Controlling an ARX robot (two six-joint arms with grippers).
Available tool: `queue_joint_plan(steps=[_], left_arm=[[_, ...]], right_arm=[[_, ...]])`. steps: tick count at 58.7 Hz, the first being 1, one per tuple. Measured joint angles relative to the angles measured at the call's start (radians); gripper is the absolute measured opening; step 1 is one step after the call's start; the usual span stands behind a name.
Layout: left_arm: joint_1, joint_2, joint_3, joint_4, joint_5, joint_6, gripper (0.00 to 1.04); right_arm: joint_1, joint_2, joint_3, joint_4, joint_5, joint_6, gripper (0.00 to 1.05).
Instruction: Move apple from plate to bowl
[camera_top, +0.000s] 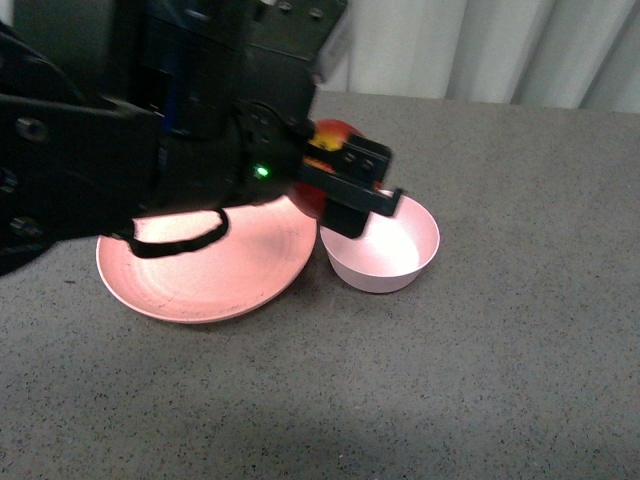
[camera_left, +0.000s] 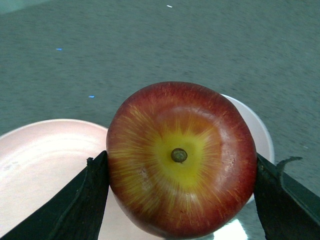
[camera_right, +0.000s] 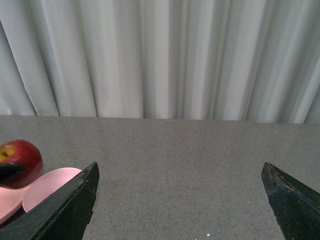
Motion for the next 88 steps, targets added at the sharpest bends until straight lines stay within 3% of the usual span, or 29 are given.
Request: queue_joint_plan(steps=[16, 54, 59, 62, 66, 77, 84, 88], left_arm=[[-0.082, 0.104, 0.089, -0.017, -0.013, -0.013, 0.74], [-0.054, 0.221, 0.161, -0.036, -0.055, 0.012, 0.73], [-0.051, 0.222, 0.161, -0.038, -0.06, 0.01, 0.85], [-0.048, 0.221, 0.161, -0.043, -0.059, -0.009, 0.98], [-0.047, 0.214, 0.156, -0.038, -0.058, -0.019, 0.98], [-0.036, 0.1, 0.046, 0.035, -0.091, -0.09, 0.98], [-0.013, -0.051, -0.108, 0.108, -0.164, -0.157, 0.98], [0.008, -0.157, -0.231, 0.129, -0.257, -0.206, 0.98]], right_arm=[[0.0, 0.0, 0.0, 0.0, 0.0, 0.0, 0.95], [0.0, 0.0, 0.0, 0.0, 0.0, 0.0, 0.95], [0.0, 0.0, 0.0, 0.0, 0.0, 0.0, 0.95], [0.0, 0.0, 0.0, 0.0, 0.0, 0.0, 0.95], [0.0, 0.0, 0.0, 0.0, 0.0, 0.0, 0.95], [0.0, 0.0, 0.0, 0.0, 0.0, 0.0, 0.95], [0.0, 0.0, 0.0, 0.0, 0.0, 0.0, 0.95], [0.0, 0.0, 0.0, 0.0, 0.0, 0.0, 0.95]])
